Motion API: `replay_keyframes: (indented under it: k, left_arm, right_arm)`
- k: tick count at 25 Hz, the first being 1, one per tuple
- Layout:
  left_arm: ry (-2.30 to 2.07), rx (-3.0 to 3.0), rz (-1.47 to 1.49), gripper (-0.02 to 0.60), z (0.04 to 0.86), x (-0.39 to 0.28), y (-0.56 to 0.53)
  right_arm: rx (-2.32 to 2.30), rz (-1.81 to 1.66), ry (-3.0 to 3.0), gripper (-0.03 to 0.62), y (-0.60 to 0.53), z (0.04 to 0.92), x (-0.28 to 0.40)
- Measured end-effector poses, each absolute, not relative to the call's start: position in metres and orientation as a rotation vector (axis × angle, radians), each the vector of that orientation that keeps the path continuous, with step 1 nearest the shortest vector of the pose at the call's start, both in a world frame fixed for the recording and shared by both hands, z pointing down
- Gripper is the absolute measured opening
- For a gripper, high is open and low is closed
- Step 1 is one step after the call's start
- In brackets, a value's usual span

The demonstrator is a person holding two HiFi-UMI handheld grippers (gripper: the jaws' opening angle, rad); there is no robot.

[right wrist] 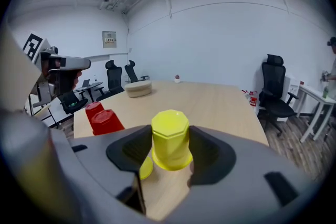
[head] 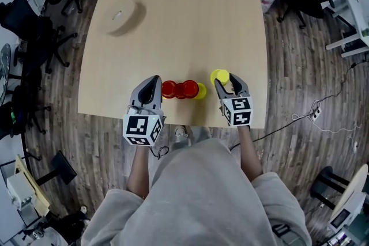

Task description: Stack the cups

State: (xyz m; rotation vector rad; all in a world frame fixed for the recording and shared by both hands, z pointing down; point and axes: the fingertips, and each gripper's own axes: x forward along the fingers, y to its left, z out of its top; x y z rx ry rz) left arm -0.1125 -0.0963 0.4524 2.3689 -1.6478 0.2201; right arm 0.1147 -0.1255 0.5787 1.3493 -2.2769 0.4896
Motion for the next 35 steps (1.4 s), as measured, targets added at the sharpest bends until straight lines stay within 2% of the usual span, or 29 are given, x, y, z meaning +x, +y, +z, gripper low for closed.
replay_keyframes:
  k: [8,17,28,35]
  left_arm:
    - [-1.666,2.383,0.202,0.012,0.447,-0.121,-0.082]
    - [-1.72,2.362,0.191,0.012,0.441,-0.143,-0.069]
    - [-1.773,2.321,0.165,0.012,0.44,-0.166,-0.06]
    - [-1.767,2.315,0.153,0.012,0.443,-0.169,-0.06]
  right_arm:
    - [1.326,0.402,-2.355,0.224,-0.116,0.535,0.085]
    - [1.185,0.258,-2.524,0.224,-0.121,0.472,0.016]
    - [0.974,0.249,-2.557,0.224,-0.096,0.48,-0.045]
    - [0.919,0.275,-2.522,0.225,-0.08,0.495,-0.053]
